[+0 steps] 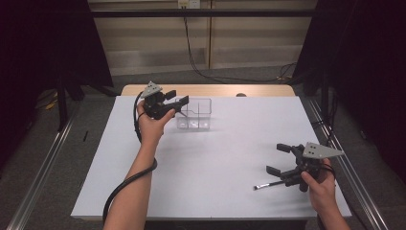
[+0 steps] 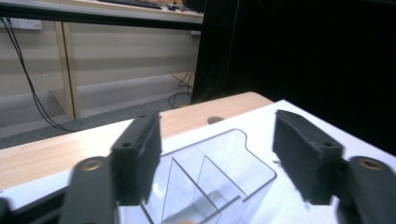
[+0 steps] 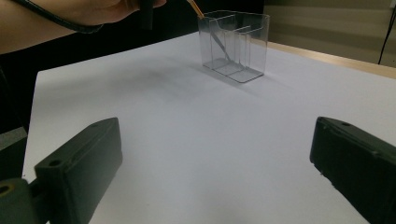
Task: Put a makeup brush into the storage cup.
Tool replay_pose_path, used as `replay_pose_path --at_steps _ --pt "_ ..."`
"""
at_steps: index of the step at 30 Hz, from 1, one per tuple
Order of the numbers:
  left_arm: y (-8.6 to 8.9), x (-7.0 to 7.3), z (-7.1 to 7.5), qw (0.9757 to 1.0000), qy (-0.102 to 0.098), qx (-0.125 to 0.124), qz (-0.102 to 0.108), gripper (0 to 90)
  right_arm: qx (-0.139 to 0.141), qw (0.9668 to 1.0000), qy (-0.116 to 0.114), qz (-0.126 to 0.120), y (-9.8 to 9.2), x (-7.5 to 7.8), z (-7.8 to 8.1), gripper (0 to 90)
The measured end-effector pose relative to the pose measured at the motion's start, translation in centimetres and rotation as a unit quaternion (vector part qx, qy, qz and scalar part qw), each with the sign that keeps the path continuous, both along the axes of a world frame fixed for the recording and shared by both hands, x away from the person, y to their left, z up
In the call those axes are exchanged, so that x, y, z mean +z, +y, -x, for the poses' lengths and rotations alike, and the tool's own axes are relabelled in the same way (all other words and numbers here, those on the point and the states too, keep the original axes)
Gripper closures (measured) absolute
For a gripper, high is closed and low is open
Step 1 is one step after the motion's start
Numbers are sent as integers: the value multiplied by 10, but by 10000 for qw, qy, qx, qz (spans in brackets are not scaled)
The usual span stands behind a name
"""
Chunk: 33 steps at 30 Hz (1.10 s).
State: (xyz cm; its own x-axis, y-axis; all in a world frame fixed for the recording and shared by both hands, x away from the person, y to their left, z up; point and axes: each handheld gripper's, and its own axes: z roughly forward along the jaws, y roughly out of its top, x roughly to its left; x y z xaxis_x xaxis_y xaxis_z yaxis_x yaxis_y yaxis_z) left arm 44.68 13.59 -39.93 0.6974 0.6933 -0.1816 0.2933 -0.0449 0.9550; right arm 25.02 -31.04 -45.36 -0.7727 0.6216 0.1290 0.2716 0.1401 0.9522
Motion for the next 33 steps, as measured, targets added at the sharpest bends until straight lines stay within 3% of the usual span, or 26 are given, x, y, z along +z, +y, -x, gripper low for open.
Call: replay_pose_path --at_steps 4,13,25,33 --pt "2 0 5 10000 50 -49 53 203 16 10000 -7 13 1 0 0 20" --pt "5 -1 16 9996 -26 -242 115 110 29 10000 -14 26 3 0 0 20" --pt "13 -7 31 9988 -76 -405 281 41 41 10000 -3 65 5 0 0 20" --pt "23 -14 43 9978 -228 -610 151 0 41 10000 -26 77 4 -1 1 20"
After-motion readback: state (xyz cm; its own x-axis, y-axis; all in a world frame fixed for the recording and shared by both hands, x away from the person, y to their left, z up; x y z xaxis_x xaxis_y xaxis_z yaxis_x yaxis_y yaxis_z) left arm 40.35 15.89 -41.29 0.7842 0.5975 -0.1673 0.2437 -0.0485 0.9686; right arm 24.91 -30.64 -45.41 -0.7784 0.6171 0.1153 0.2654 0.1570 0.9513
